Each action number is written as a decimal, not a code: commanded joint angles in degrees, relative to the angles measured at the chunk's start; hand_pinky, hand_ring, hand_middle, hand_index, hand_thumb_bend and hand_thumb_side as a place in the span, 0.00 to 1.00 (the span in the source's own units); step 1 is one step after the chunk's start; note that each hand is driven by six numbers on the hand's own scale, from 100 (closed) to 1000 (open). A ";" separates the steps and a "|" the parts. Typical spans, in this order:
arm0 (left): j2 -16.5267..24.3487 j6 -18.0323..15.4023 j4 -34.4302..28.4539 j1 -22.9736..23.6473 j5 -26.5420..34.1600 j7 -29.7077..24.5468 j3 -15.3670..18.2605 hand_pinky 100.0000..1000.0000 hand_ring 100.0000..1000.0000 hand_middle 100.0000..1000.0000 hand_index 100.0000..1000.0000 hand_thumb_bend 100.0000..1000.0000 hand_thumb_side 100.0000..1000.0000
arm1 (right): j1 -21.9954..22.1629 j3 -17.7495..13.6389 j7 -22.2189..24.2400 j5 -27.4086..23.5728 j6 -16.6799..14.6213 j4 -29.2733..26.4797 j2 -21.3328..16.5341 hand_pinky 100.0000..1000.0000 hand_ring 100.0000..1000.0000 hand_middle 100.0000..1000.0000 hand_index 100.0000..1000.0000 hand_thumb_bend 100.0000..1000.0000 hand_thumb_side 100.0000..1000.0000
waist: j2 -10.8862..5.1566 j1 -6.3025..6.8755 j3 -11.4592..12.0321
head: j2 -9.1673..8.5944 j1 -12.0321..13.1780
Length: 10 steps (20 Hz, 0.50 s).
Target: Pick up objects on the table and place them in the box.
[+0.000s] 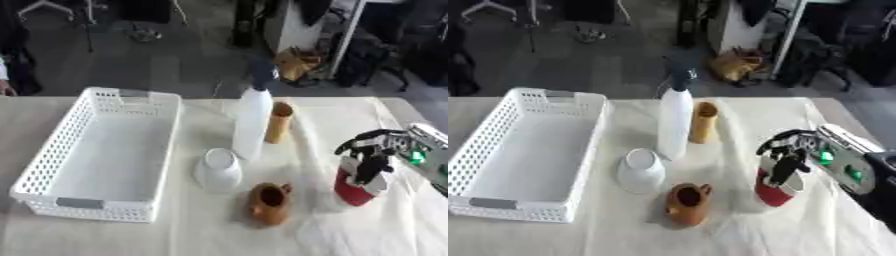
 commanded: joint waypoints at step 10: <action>0.49 0.95 -0.76 -0.64 -0.28 -0.02 0.10 0.96 0.74 0.69 0.76 0.00 0.88 | -5.60 -1.04 3.01 1.46 3.19 -5.56 -3.16 0.02 0.40 0.33 0.38 0.00 0.13 | -1.52 -0.82 -0.60 | 0.36 0.39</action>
